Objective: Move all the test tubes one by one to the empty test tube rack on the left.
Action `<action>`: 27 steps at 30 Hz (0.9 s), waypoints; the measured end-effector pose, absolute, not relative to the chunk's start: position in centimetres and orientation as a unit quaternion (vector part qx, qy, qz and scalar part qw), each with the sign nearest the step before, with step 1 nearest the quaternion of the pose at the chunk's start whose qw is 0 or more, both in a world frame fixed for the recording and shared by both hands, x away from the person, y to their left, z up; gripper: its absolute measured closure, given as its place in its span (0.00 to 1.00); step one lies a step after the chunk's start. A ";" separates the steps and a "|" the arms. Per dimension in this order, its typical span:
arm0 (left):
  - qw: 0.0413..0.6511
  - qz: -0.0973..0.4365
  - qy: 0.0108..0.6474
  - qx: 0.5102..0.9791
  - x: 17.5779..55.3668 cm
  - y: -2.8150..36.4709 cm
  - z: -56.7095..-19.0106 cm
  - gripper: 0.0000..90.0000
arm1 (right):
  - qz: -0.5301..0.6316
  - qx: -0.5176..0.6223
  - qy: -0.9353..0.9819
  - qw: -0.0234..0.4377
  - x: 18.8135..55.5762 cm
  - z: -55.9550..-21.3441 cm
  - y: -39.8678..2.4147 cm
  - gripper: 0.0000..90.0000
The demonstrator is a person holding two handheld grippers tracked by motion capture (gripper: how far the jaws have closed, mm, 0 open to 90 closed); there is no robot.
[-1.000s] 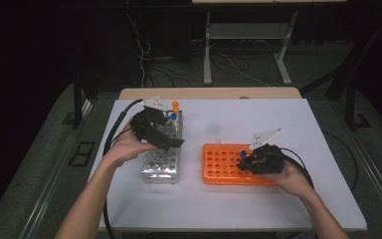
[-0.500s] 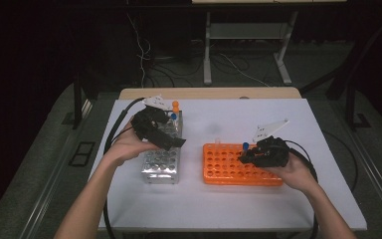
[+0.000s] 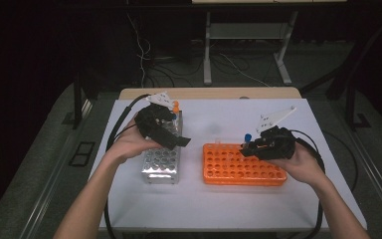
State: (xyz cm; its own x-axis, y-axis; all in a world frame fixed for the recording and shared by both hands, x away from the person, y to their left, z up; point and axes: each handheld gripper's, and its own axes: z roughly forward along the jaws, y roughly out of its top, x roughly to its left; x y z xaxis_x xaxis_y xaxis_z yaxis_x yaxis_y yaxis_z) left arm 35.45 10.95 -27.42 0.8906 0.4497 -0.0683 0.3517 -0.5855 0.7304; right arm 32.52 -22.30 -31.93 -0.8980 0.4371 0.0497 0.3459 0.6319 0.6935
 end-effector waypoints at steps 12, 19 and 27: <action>0.393 0.054 0.193 0.897 34.9 9.6 -25.3 0.00 | 0.365 0.187 0.910 0.058 32.6 -28.9 -20.5 0.84; 0.384 0.045 0.171 0.906 34.7 8.7 -23.9 0.02 | 0.366 0.172 0.913 0.052 32.8 -27.8 -18.8 0.84; 0.379 0.031 0.144 0.914 34.4 7.7 -22.9 0.11 | 0.362 0.151 0.919 0.043 33.0 -27.1 -16.5 0.84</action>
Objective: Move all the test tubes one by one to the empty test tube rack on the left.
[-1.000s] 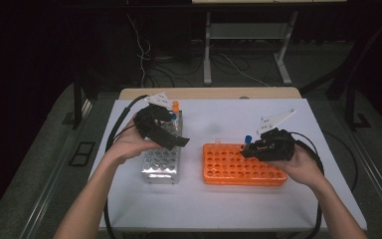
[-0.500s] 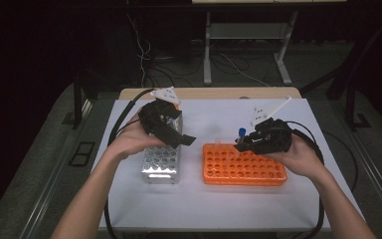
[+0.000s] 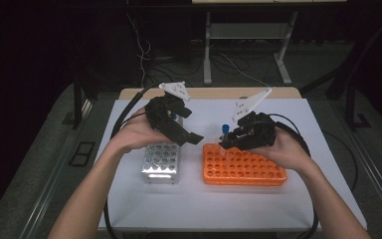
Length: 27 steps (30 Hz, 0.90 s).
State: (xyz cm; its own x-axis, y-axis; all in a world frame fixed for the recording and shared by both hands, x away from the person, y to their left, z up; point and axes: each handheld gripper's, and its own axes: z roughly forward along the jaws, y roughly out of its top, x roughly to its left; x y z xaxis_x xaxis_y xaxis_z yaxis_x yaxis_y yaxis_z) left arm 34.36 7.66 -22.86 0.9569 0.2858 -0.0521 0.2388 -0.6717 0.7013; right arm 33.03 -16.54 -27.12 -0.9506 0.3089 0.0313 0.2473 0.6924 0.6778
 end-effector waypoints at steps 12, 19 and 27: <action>0.354 -0.007 0.100 0.930 34.2 6.4 -23.4 0.40 | 0.348 0.121 0.929 0.027 33.0 -28.1 -13.0 0.84; 0.341 -0.016 0.087 0.936 34.0 6.1 -23.7 0.58 | 0.349 0.108 0.931 0.016 32.9 -28.9 -11.4 0.84; 0.329 -0.022 0.086 0.940 34.1 6.3 -24.5 0.81 | 0.353 0.104 0.930 0.011 32.8 -29.3 -10.4 0.84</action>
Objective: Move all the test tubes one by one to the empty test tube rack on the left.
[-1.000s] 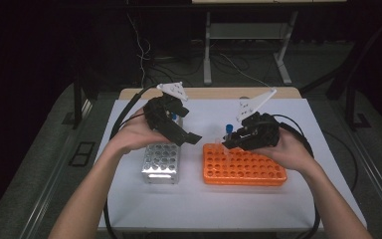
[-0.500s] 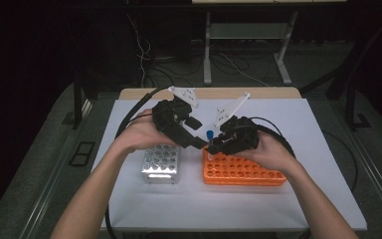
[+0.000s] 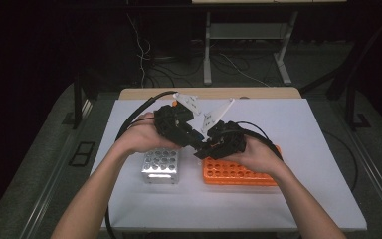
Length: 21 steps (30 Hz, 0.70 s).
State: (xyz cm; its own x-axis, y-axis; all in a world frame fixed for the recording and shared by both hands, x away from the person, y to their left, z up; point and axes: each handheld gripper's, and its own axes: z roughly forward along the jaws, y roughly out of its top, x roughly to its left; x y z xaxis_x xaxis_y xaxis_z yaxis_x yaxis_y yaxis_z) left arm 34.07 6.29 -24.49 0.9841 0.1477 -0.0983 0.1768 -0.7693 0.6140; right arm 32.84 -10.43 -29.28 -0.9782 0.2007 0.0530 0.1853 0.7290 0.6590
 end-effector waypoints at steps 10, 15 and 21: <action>0.333 -0.008 0.107 0.937 34.7 7.5 -24.2 0.82 | 0.363 0.122 0.923 0.024 33.2 -29.2 -11.1 0.69; 0.340 0.006 0.128 0.932 35.3 8.5 -23.9 0.82 | 0.376 0.145 0.914 0.035 33.5 -28.6 -12.7 0.57; 0.344 0.024 0.157 0.926 36.2 9.7 -23.7 0.82 | 0.400 0.174 0.899 0.044 33.7 -27.9 -15.0 0.40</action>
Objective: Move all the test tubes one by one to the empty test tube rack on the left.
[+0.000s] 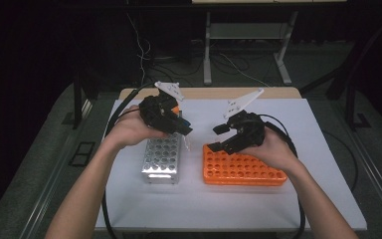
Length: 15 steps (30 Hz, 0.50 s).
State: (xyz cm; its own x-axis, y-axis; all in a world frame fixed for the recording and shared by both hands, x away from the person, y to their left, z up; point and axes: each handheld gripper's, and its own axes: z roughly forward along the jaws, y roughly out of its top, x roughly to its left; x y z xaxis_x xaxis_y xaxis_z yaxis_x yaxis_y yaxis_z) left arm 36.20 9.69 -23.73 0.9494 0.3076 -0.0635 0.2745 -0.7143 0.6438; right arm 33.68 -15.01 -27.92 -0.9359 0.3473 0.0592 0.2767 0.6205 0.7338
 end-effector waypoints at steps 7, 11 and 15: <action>0.342 0.041 0.184 0.921 37.5 10.6 -23.9 0.82 | 0.404 0.206 0.889 0.060 33.6 -28.0 -17.4 0.14; 0.343 0.048 0.198 0.917 38.3 11.0 -24.1 0.82 | 0.406 0.222 0.885 0.055 33.5 -28.4 -18.7 0.03; 0.341 0.055 0.209 0.915 39.1 11.3 -24.4 0.82 | 0.403 0.238 0.882 0.052 33.3 -29.0 -19.9 0.00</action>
